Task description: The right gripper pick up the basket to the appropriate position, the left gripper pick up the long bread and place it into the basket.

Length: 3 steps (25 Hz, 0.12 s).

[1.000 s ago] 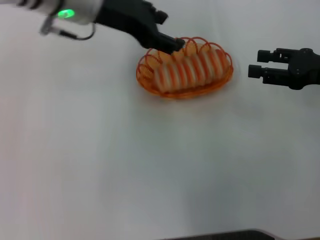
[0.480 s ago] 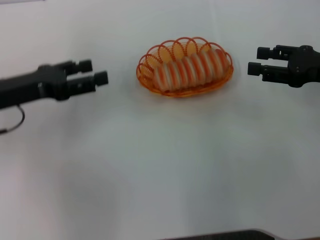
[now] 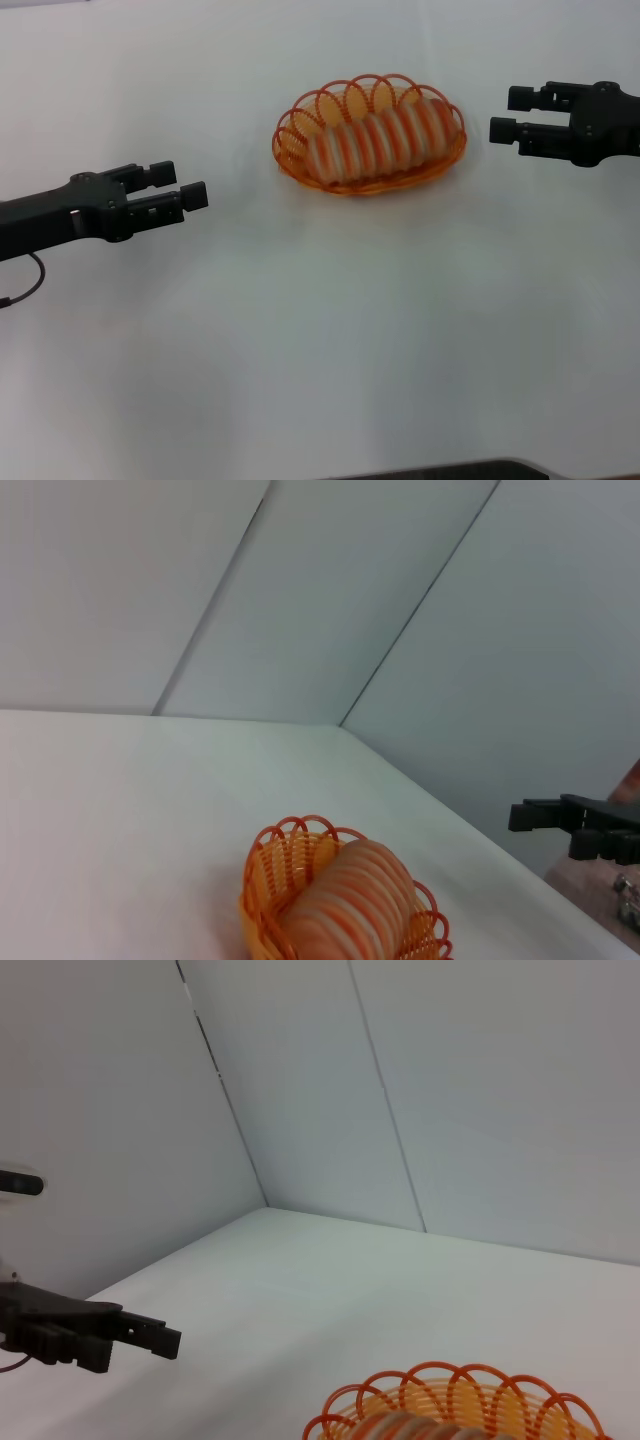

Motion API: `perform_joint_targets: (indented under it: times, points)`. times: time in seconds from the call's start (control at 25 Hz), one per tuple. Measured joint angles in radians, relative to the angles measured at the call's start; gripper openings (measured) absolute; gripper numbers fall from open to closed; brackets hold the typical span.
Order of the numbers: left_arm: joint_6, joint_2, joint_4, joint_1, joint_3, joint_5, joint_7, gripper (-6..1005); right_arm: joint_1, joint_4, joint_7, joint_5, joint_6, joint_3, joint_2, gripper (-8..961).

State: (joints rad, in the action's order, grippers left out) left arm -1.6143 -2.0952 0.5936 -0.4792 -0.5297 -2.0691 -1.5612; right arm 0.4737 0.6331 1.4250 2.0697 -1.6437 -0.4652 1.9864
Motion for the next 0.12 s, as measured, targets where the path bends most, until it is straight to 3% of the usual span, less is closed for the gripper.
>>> perform_joint_targets:
  times: [0.12]
  points:
    - [-0.004, 0.002, 0.0, -0.005, 0.0, -0.002, -0.001, 788, 0.002, -0.001, 0.0, 0.001, 0.001, -0.001, 0.003, 676]
